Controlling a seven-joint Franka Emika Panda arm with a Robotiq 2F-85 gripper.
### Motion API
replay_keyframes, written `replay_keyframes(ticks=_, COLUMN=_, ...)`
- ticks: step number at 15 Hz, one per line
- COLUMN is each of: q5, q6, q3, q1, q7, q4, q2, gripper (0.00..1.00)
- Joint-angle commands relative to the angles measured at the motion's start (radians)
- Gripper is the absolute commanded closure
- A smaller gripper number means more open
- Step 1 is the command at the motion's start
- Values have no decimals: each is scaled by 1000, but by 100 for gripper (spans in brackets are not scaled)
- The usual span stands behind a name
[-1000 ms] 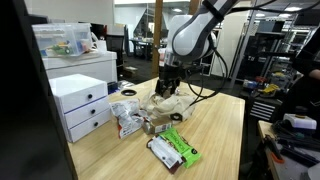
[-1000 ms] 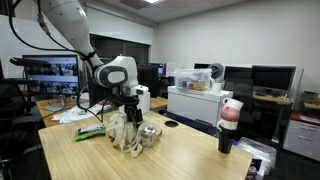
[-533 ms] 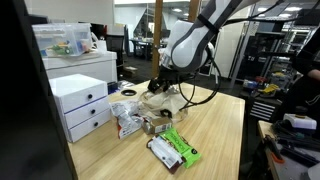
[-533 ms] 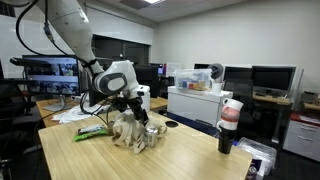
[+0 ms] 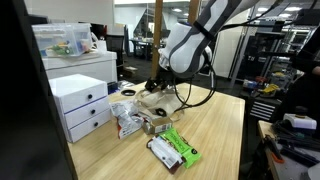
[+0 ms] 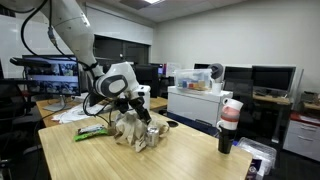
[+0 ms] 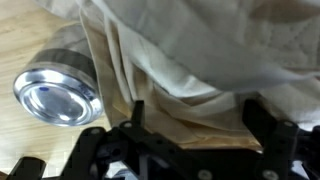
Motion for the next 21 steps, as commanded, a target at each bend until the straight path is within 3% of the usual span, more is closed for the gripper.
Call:
replay_keyframes(ticks=1, q5=15, q6=-78, q3=46, q1=-20, q7=-35, q4=-18, q2=-49, gripper=0)
replay_keyframes(ticks=3, q5=8, q6=-113, q3=54, q1=-9, q7=-32, q4=-25, q2=-64, gripper=0)
replay_keyframes(ticks=6, q5=-37, q6=-256, q3=5, q1=46, q7=13, q4=-16, q2=-80, gripper=0)
replay_keyframes(ticks=12, q5=-59, q6=-754, q3=17, q1=66, q7=-19, q4=51, q2=-123, gripper=0)
replay_keyframes(ticks=16, q5=-79, q6=-1098, q3=85, q1=30, q7=-40, q4=130, q2=-126, gripper=0)
replay_keyframes(ticks=19, q5=-98, q6=-1154, q3=98, q1=32, q7=-26, q4=152, q2=-123, gripper=0)
replay_keyframes(ticks=21, q5=-122, q6=-1098, q3=100, q1=35, q7=-15, q4=138, q2=-132, gripper=0)
